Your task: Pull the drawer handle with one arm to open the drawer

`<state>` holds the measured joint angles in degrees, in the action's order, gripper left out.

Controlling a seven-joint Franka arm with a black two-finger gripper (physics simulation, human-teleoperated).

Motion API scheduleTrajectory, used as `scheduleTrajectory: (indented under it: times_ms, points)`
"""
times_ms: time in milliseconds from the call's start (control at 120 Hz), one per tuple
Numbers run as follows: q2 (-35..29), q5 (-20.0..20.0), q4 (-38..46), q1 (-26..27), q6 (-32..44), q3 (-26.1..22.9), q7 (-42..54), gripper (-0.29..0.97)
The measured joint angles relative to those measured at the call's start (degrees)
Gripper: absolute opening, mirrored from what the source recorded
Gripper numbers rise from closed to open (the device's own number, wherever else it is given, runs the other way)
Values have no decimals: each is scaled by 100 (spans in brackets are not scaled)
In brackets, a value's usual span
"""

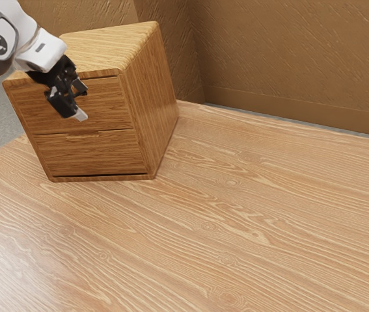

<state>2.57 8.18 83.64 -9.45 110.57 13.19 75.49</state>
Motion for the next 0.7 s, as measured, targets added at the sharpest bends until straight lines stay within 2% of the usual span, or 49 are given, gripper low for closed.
scheduleTrajectory:
  times_ms: [50, 117, 192, 258, 425, 542, 700]
  points:
    - [7, -44, -2, -66, 95, -49, 293, 67]
    - [6, -113, -3, -579, 191, -464, 645, 67]
    - [1, -384, -4, -1136, 269, -874, 951, 67]
    - [14, -590, -5, -1372, 337, -1014, 1173, 67]
    - [169, -802, -123, -1376, 451, -1071, 1621, 67]
    - [330, -844, -165, -1266, 569, -1075, 1858, 67]
    - [351, -863, -170, -1402, 678, -1073, 2101, 62]
